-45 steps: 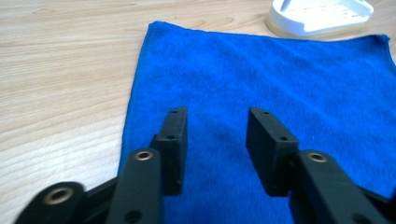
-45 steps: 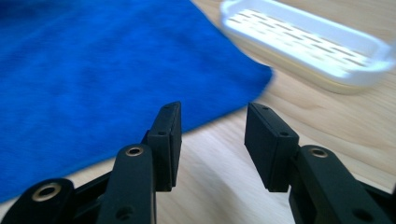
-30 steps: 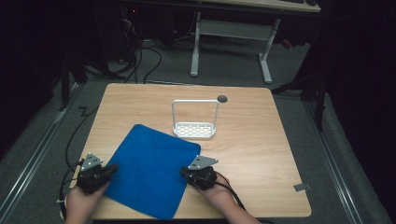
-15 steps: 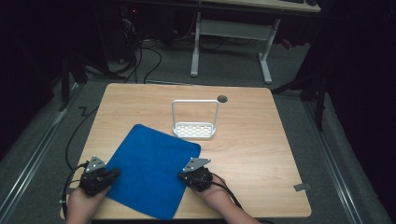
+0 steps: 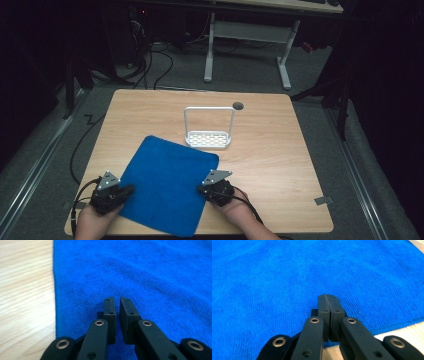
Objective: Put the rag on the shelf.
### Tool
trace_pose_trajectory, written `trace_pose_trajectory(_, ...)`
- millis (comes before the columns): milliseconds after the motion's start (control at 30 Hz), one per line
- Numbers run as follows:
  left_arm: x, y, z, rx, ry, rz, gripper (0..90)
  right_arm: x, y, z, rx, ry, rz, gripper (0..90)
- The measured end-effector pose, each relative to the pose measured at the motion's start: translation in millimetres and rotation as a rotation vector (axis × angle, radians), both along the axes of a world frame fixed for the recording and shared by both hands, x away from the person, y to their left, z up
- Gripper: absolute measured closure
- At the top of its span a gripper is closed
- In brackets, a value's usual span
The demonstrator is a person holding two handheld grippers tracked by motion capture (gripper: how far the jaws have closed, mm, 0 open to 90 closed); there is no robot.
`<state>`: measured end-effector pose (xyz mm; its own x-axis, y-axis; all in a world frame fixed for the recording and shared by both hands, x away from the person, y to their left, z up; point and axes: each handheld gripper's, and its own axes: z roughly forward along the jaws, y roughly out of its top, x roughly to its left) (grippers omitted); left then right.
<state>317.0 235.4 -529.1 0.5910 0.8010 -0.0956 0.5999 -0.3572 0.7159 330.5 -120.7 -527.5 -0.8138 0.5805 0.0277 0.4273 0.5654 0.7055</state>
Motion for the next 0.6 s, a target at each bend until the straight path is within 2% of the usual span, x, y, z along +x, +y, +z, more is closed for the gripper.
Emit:
trace_pose_trajectory(200, -8.9, -13.7, 0.7, 0.005, 0.002, -0.049, 83.9, 0.9, -13.7, 0.3, -0.003, 0.000, -0.027, 90.0)
trace_pose_trajectory(333, -12.2, -23.3, 1.4, 0.005, 0.008, -0.088, 84.0, -7.2, -27.4, 0.6, -0.010, -0.007, -0.052, 90.0)
trace_pose_trajectory(467, -12.8, -36.5, 2.3, 0.007, 0.017, -0.137, 83.9, -11.6, -39.3, 0.6, -0.007, -0.007, -0.070, 90.0)
trace_pose_trajectory(567, -14.4, -49.5, 3.0, 0.012, 0.020, -0.187, 83.9, -16.6, -55.5, 0.7, -0.003, -0.003, -0.108, 90.0)
trace_pose_trajectory(600, -15.4, -54.2, 3.0, 0.010, 0.021, -0.207, 83.9, -16.6, -55.5, 0.7, -0.003, -0.003, -0.108, 90.0)
